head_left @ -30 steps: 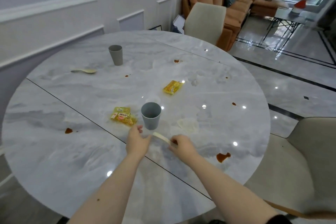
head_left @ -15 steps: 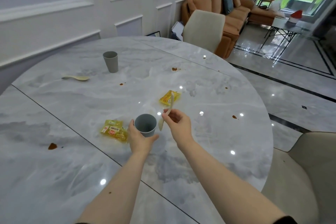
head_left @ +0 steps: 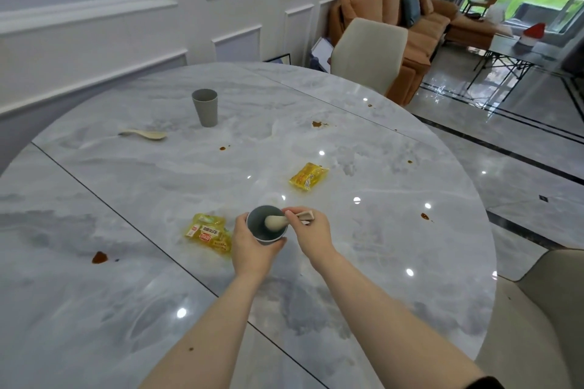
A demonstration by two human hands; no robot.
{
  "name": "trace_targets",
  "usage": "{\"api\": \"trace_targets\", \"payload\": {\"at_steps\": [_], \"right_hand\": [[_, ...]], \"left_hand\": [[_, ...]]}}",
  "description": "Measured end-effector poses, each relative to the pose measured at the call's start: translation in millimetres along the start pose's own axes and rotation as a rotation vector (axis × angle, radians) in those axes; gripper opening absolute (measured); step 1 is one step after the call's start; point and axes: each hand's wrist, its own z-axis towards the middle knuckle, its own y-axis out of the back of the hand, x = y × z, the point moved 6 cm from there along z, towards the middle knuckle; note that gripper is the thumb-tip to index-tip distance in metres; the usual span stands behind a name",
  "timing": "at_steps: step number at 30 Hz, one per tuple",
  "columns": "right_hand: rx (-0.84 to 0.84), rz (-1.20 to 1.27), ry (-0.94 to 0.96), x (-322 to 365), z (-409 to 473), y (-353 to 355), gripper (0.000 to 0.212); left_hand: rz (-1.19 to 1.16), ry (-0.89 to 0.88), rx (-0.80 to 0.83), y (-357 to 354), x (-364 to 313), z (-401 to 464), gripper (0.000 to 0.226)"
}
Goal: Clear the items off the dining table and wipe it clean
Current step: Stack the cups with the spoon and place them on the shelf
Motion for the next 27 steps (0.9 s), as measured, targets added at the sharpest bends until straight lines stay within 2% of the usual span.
{"api": "trace_targets", "payload": {"at_steps": [8,15,27], "right_hand": [[0.041,-0.084,0.083,30,-8,-23,0.003],[0.073,-0.115,0.152,61,-18,-64,0.013],[0.187,-0.178,0.213,129,-16,-156,0.014]], "left_hand": [[0.012,-0.062,-0.025,28,-17,4,0.075],[0.055,-0.081,-0.125,77,-31,8,0.082],[0.090,-0.116,-0.228,170,-62,56,0.080]]}}
